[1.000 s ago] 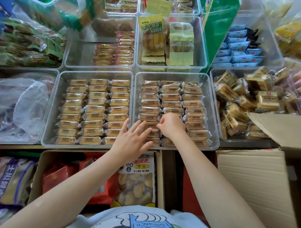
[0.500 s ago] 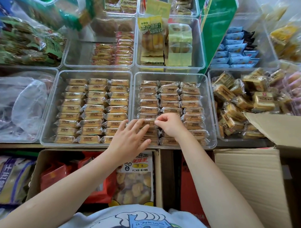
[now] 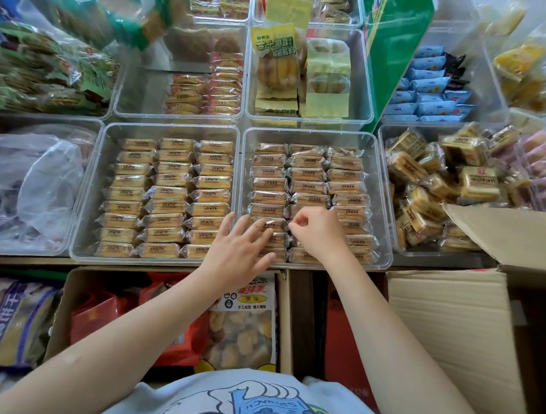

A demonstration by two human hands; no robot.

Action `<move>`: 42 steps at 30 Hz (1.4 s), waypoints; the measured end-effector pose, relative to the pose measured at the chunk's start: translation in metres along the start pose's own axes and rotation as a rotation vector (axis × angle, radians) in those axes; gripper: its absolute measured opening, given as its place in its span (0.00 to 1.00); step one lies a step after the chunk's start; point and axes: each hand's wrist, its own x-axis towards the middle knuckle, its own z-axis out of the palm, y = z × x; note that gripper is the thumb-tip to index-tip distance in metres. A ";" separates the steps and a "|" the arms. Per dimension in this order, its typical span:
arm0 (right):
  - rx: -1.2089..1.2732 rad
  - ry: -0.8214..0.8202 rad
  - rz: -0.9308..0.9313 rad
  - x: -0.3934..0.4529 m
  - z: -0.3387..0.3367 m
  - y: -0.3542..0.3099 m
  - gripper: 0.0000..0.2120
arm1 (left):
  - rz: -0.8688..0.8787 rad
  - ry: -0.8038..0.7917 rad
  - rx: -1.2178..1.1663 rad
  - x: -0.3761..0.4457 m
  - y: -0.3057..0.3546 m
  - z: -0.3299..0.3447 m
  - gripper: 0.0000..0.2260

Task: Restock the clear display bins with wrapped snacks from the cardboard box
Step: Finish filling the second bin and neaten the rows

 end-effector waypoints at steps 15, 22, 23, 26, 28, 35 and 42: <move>-0.169 0.008 0.013 -0.001 0.016 -0.006 0.09 | 0.026 -0.045 0.036 0.003 -0.004 -0.014 0.36; -0.103 0.017 -0.085 0.025 0.011 -0.023 0.12 | 0.036 -0.061 0.016 0.015 -0.012 -0.018 0.40; -0.160 0.022 -0.074 0.026 0.014 -0.025 0.12 | 0.039 -0.062 0.018 0.016 -0.012 -0.018 0.40; -0.335 0.066 -0.077 0.028 0.019 -0.028 0.14 | 0.041 -0.057 0.013 0.018 -0.013 -0.015 0.39; -0.389 0.091 -0.090 0.028 0.019 -0.029 0.13 | 0.038 -0.050 0.004 0.018 -0.014 -0.013 0.39; -0.522 0.040 -0.059 0.032 0.018 -0.029 0.07 | 0.023 -0.048 -0.003 0.018 -0.014 -0.010 0.38; 0.159 -0.028 0.123 0.049 0.017 -0.018 0.09 | -0.003 -0.042 0.002 0.020 -0.014 -0.012 0.36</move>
